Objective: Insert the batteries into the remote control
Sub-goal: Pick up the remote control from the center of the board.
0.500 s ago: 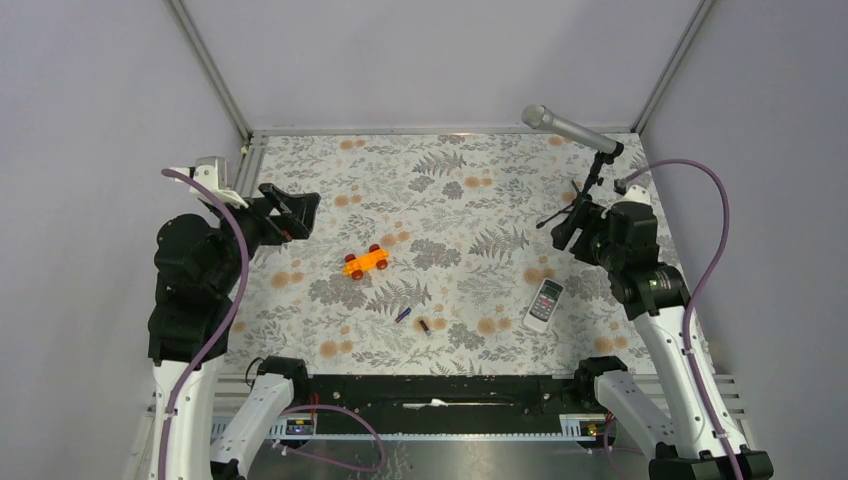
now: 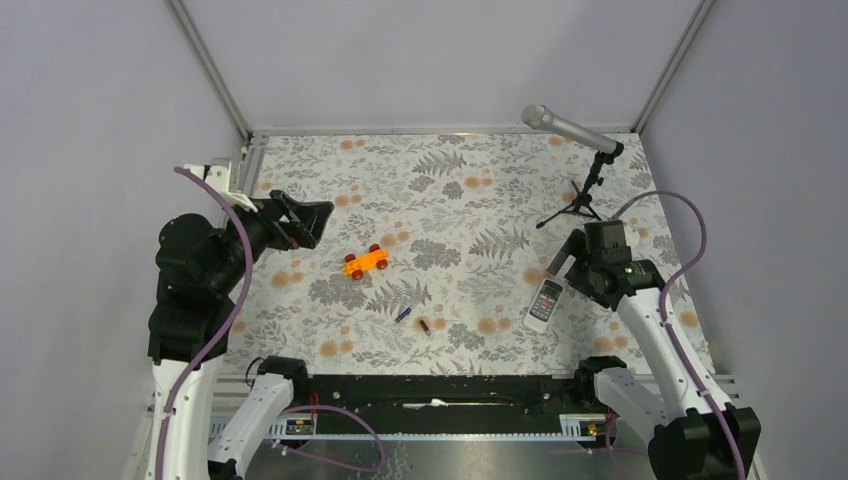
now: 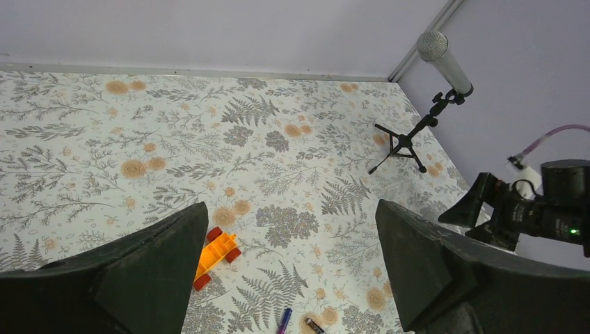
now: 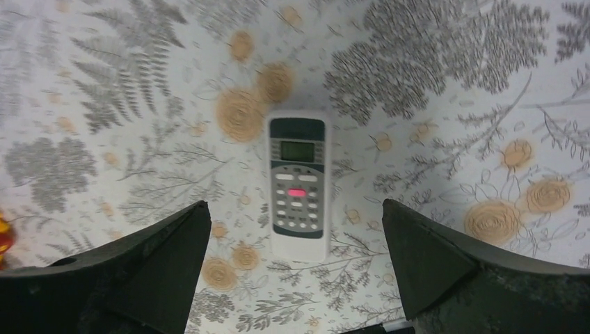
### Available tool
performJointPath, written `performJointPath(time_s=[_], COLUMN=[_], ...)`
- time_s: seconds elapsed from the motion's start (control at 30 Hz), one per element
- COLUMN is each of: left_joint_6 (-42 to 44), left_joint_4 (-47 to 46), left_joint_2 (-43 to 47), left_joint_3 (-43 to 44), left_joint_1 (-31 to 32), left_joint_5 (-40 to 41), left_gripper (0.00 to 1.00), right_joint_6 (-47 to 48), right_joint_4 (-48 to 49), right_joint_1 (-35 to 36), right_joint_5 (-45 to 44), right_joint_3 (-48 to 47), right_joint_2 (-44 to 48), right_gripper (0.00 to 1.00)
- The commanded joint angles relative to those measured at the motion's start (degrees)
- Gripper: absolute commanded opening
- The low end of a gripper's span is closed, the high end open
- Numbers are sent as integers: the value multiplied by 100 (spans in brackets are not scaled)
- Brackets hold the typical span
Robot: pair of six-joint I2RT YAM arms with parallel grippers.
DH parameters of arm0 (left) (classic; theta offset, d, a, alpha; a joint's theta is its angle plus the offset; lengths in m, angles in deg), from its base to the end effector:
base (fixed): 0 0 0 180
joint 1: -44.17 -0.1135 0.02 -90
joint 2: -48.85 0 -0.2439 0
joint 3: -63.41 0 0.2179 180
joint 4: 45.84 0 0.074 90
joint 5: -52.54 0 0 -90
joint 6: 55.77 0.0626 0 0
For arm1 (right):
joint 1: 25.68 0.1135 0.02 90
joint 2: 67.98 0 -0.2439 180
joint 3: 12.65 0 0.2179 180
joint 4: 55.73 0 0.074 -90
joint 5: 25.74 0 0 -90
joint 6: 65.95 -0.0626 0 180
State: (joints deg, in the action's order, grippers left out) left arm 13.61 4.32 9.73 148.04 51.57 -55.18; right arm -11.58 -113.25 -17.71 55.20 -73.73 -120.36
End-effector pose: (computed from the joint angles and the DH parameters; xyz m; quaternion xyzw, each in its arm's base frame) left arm 0.1132 -0.0339 0.4120 0.0201 0.7336 -0.2720 0.6224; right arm 0.1756 0.0146 0.2374 0.2500 0.8995 0.0615 0.3530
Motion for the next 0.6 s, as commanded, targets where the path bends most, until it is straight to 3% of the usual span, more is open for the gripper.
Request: performJointPath(time_s=[0.0,0.3,0.57], left_joint_6=[137,-12,-205], left_joint_4=[-297,-351,-454], left_joint_2=[9,-195,-262], left_joint_3=[14,-60,-247], left_joint_1=[49,69,73], left_joint_5=[0,88,-40], left_gripper=[99,99,99], right_joint_6=[-678,-1084,-1727], right_joint_4=[5,979,515], right_joint_1=[25,184,851], right_joint_5=[-422,331,-852], right_joint_3=[468,1294,1147], right_joint_2=[-62,-255,-887], right_gripper=[100,100,97])
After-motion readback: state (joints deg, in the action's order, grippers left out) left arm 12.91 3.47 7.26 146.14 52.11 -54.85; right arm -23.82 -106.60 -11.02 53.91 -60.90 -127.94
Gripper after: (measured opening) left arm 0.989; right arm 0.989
